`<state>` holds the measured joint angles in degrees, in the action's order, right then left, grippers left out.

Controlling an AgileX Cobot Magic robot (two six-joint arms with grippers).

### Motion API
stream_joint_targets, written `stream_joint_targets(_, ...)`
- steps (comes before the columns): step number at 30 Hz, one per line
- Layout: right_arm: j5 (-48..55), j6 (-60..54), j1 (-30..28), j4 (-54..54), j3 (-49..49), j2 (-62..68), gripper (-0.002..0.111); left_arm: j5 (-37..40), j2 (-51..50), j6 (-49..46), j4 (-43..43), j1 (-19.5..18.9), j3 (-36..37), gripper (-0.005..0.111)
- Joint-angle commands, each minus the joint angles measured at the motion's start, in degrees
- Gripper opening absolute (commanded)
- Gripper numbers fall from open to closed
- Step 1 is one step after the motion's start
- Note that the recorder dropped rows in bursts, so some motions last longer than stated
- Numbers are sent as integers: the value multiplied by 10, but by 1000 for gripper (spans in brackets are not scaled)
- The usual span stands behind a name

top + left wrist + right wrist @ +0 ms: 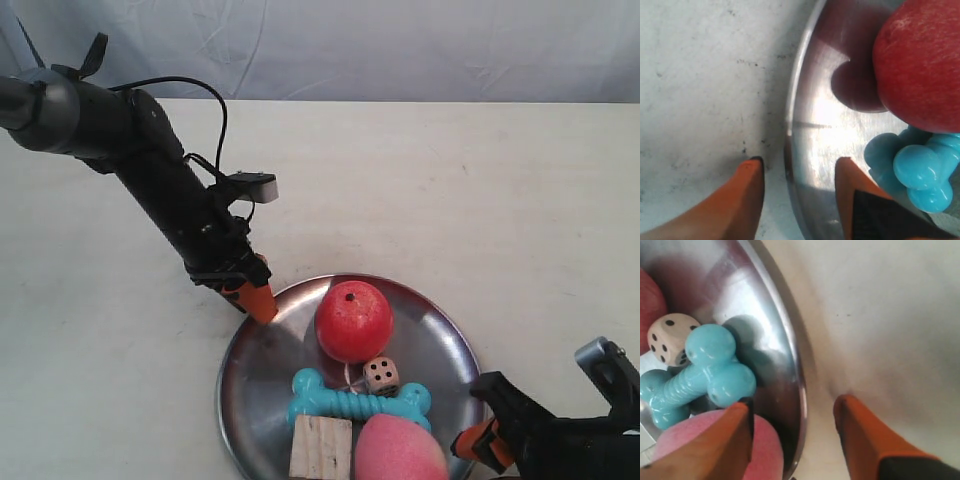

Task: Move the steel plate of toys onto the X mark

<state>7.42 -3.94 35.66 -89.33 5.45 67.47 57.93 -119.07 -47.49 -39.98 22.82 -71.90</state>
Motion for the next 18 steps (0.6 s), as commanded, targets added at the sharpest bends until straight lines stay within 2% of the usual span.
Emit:
stream_joint_targets(1,-15,-3,17,-25,7,-2,51,0,-2,2,-5,2,-2,44)
stream_joint_targets(7,-47,-4,28,-21,23,12,46,1,-2,2,-10,2,-2,44)
stream_joint_targets(18,-32,-5,28,-10,23,38,46,3,-2,2,-10,2,-2,44)
